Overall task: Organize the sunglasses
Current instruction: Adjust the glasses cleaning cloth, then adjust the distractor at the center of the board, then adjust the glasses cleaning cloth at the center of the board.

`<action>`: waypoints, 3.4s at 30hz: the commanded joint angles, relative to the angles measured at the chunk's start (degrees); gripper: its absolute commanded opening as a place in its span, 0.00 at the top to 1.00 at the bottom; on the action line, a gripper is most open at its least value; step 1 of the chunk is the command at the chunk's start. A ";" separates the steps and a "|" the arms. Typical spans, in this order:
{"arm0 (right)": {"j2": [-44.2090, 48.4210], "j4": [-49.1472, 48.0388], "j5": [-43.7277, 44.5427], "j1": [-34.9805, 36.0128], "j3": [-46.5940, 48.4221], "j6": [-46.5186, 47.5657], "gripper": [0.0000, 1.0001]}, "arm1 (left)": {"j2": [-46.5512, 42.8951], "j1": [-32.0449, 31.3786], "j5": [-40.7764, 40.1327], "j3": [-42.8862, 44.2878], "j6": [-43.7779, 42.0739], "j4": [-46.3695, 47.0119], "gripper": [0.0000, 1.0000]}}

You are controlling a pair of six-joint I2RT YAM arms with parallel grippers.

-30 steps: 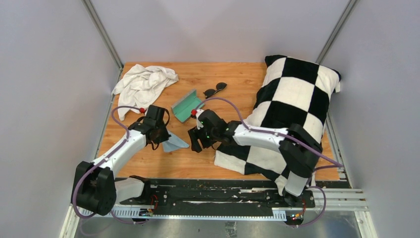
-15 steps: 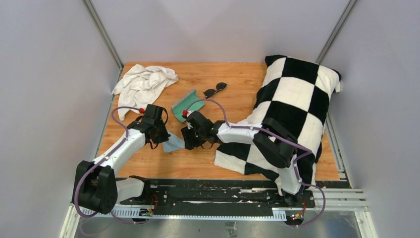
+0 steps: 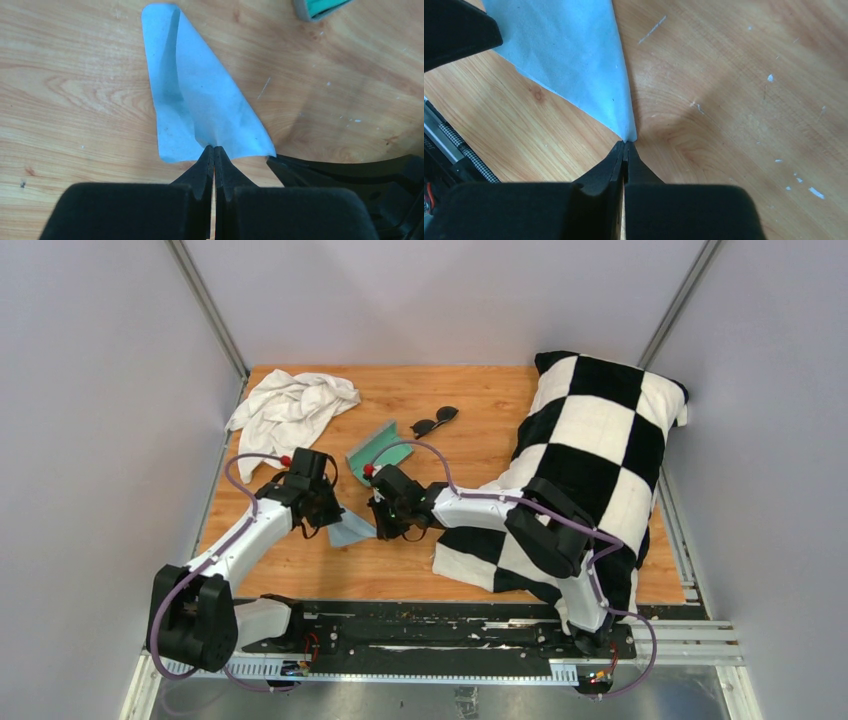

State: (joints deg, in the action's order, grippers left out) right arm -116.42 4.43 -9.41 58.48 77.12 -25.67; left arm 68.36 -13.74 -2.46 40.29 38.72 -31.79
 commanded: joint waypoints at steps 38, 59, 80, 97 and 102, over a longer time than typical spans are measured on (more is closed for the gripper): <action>34.20 13.61 7.73 -0.10 -21.30 6.46 0.46 | -23.53 0.55 16.38 -10.79 1.67 -2.42 0.25; 35.66 13.71 5.73 -25.05 -39.18 1.50 0.58 | -5.55 -6.64 12.60 -10.11 3.72 7.96 0.37; 36.52 7.10 0.14 -15.32 -27.20 2.03 0.51 | -2.35 -8.59 4.93 -10.20 7.47 8.86 0.58; 12.14 7.58 -6.67 -9.83 -8.94 6.77 0.58 | 3.82 -8.68 6.26 -13.45 9.39 14.71 0.62; 7.78 7.51 -5.65 -9.19 -6.46 6.27 0.58 | 5.52 -8.68 7.15 -13.33 10.18 16.41 0.71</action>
State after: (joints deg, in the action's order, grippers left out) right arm -105.65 10.68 -15.22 48.27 68.12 -19.92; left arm 71.29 -22.00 5.43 28.51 48.53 -15.18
